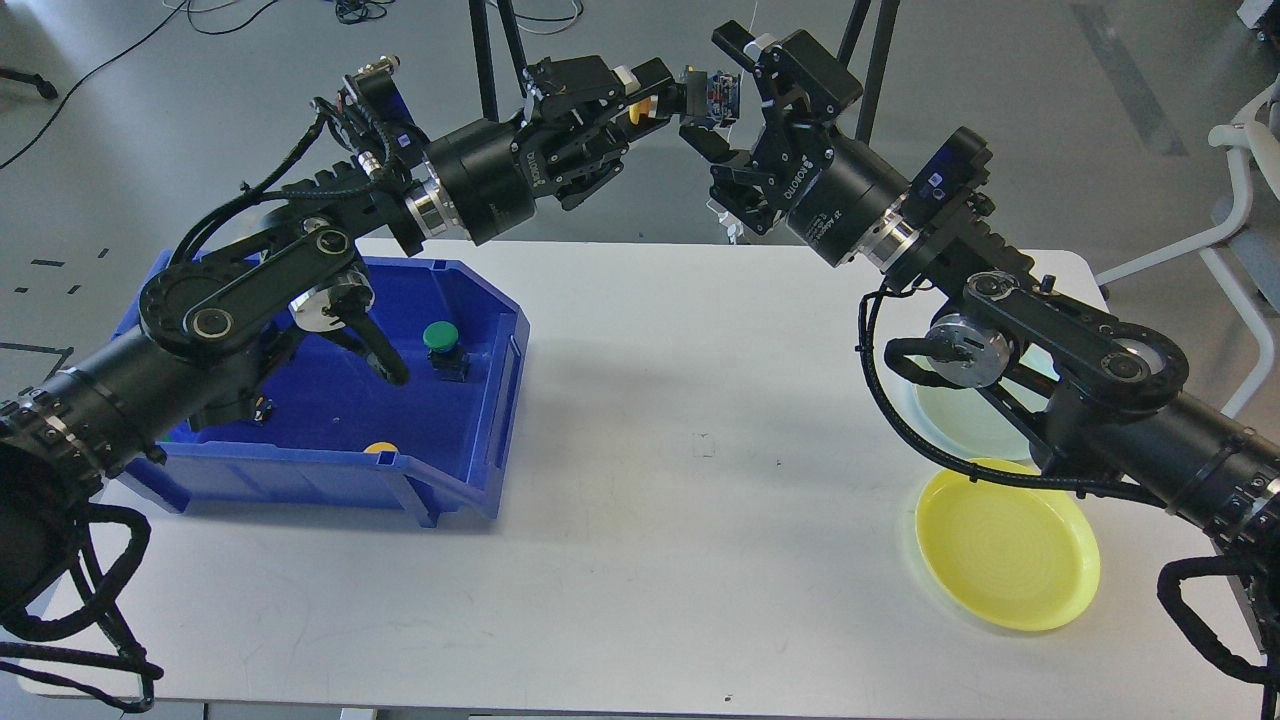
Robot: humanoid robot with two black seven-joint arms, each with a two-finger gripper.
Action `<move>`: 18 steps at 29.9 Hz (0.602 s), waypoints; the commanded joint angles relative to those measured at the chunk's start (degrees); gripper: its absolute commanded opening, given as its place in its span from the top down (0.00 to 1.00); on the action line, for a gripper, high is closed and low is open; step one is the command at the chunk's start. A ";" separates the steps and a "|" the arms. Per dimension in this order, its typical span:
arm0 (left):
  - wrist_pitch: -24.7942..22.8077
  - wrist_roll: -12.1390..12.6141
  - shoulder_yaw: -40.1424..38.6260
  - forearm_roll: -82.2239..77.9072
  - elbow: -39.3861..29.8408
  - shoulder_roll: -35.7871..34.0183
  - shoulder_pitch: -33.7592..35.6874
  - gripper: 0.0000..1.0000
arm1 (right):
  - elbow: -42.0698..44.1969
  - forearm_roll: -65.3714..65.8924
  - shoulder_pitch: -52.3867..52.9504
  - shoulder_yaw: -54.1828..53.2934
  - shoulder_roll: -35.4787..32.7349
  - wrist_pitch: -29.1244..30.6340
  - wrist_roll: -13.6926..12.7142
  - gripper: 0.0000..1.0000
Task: Pass button and place on color plate
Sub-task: 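Bring the right gripper up to the button held by the left gripper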
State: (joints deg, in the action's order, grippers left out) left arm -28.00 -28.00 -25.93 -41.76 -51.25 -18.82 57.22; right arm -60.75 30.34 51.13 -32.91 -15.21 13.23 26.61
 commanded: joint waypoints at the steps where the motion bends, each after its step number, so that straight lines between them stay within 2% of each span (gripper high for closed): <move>1: 0.00 0.00 -0.17 0.01 0.09 0.01 0.00 0.93 | -0.07 0.07 0.02 0.66 -0.08 -0.22 0.02 0.13; 7: 0.00 0.00 -0.35 0.10 0.44 -0.08 0.00 0.93 | -0.07 0.24 -0.42 0.75 -0.34 -2.41 -0.06 0.30; 13: 0.00 0.00 -0.44 0.10 0.53 -0.08 0.00 0.93 | -0.07 0.16 -0.59 0.66 -0.52 -3.30 -0.07 0.32; 18: 0.00 0.00 -0.44 0.01 0.53 -0.08 0.00 0.93 | -0.07 0.24 -0.59 0.75 -0.26 -3.30 -0.15 0.41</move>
State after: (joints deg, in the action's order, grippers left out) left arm -28.00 -28.00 -26.36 -41.66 -50.71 -18.97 57.22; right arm -60.82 30.57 50.49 -32.21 -15.71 9.91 26.54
